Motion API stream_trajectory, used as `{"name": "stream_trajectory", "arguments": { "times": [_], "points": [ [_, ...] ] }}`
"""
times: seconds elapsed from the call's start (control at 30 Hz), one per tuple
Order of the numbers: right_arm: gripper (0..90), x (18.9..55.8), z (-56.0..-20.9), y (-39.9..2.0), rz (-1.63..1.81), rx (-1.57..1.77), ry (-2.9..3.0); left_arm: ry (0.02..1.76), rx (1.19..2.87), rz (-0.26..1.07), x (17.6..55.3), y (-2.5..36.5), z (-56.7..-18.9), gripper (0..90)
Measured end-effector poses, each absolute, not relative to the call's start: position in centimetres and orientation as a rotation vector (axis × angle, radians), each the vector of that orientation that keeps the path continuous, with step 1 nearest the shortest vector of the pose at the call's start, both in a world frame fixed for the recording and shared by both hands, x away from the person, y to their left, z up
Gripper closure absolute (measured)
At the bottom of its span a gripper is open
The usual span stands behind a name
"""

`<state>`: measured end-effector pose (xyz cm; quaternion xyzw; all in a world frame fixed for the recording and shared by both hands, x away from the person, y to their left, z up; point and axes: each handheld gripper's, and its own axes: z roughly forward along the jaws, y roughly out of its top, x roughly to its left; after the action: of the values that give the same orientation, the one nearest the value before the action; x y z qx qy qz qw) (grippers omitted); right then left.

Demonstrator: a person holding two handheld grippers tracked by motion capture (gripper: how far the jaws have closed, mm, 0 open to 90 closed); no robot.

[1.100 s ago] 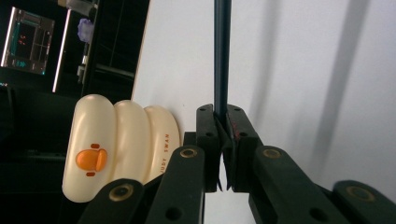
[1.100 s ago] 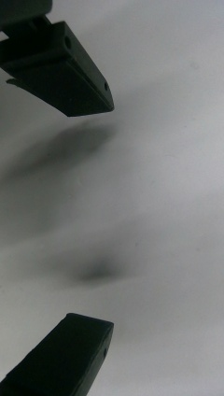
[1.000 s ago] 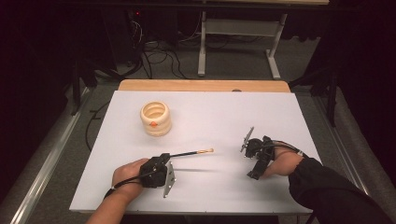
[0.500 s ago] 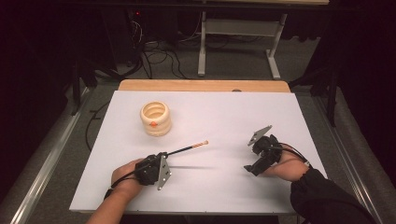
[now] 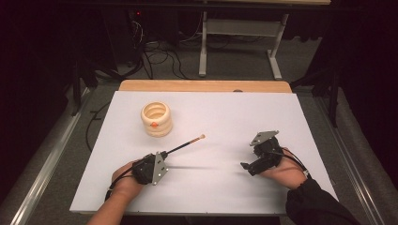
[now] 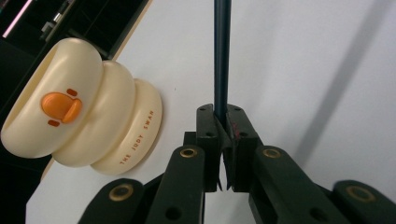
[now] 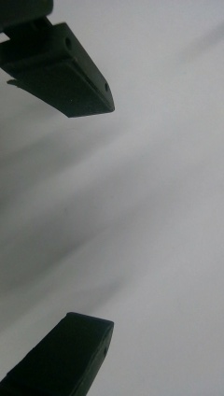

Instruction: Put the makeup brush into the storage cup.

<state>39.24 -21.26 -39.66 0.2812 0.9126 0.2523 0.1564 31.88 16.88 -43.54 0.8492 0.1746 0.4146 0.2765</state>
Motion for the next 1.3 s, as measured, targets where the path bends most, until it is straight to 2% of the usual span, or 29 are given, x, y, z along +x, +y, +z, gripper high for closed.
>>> {"name": "stream_trajectory", "arguments": {
  "times": [0.63, 1.0, 1.3],
  "points": [
    [1.2, 36.6, -42.2, -22.7, 1.122, 1.027, 2.184, 0.661, 2.134, 0.884, 32.9, 18.6, -43.7, 85.9],
    [1.3, 36.4, -42.7, -23.1, 1.148, 1.031, 2.134, 0.721, 2.06, 0.784, 33.4, 18.9, -43.8, 85.9],
    [1.3, 36.4, -42.6, -23.7, 1.179, 1.05, 2.103, 0.77, 1.937, 0.664, 33.6, 19.7, -43.8, 86.0]
  ]
}}
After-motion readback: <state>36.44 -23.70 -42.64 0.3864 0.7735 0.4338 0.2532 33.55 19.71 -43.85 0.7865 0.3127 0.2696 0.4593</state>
